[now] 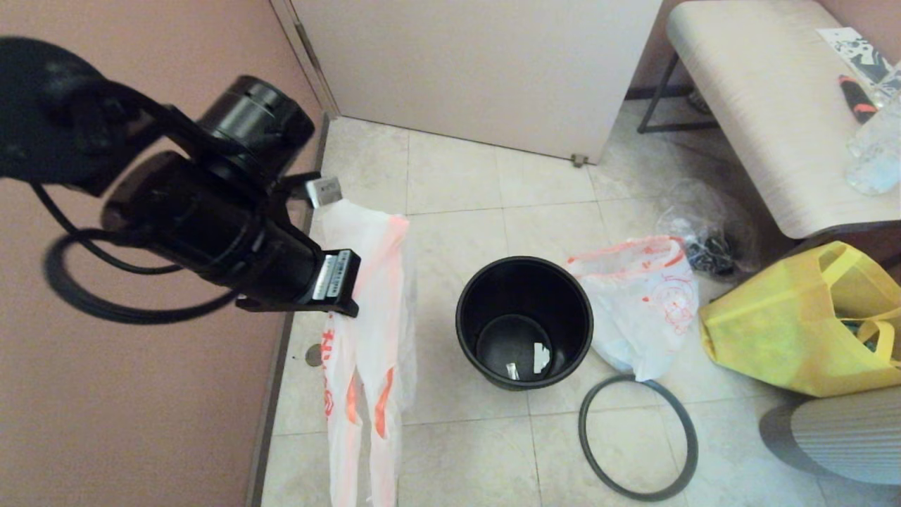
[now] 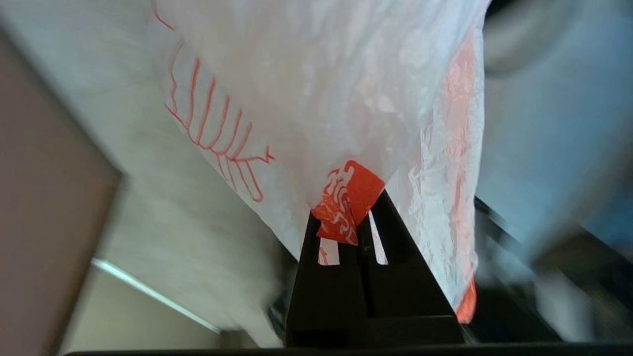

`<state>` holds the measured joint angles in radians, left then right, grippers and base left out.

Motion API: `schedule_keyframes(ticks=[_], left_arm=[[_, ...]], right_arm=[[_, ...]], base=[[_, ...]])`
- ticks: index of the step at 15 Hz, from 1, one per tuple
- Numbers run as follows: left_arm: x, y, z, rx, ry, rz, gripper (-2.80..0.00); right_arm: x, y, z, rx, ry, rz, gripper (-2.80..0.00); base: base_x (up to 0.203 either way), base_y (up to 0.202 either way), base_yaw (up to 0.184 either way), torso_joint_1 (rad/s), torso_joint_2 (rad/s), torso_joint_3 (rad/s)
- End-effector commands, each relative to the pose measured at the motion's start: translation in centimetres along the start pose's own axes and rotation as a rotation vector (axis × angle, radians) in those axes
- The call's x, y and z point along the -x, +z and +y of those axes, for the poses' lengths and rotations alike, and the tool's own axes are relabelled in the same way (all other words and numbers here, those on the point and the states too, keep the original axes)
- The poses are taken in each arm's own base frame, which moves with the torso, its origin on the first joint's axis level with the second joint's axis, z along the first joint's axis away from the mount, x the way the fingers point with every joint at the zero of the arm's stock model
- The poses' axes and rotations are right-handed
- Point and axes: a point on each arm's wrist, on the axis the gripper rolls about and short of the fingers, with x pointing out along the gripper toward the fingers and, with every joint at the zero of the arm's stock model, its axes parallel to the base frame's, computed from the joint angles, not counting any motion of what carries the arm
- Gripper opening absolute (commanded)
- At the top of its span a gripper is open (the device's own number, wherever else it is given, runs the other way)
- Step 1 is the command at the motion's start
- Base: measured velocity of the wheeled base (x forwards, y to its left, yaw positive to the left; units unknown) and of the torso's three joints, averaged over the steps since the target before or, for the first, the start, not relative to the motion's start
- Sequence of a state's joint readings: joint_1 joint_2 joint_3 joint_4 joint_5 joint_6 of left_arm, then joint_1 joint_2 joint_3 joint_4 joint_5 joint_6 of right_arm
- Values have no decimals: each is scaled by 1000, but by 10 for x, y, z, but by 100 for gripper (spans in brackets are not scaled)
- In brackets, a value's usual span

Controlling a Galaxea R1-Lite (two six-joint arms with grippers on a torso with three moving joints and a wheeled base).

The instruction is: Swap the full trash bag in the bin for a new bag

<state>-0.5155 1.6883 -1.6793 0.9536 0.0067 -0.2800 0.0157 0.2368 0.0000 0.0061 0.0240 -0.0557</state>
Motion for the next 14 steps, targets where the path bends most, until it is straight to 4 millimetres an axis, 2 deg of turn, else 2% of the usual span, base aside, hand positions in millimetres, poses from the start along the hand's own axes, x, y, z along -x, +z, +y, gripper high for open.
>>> schedule_keyframes(ticks=[1,3,4,5,7,10,14], left_arm=[[44,-9,-3,-11,-119,6,-280],[70,-14,-11,-54,-297,47,-280],[75,-16,-14,-103,-375,61,-280],[75,-16,-17,-176,-450,65,-280],[66,-10,-28,-215,-553,69,-280],[70,-6,-32,-247,-714,41,-280],[65,1,-47,-306,-820,-2,-280]], right_arm=[[-2,0,0,1,3,23,-280],[-3,1,0,-1,4,41,-280],[-3,1,0,0,4,36,-280],[-3,1,0,-1,4,35,-280],[-3,1,0,-8,3,33,-280],[-3,1,0,-14,8,33,-280],[-3,1,0,-23,29,29,-280]], base=[[0,0,0,0,0,0],[0,0,0,0,0,0],[0,0,0,0,0,0],[0,0,0,0,0,0],[0,0,0,0,0,0],[0,0,0,0,0,0],[0,0,0,0,0,0]])
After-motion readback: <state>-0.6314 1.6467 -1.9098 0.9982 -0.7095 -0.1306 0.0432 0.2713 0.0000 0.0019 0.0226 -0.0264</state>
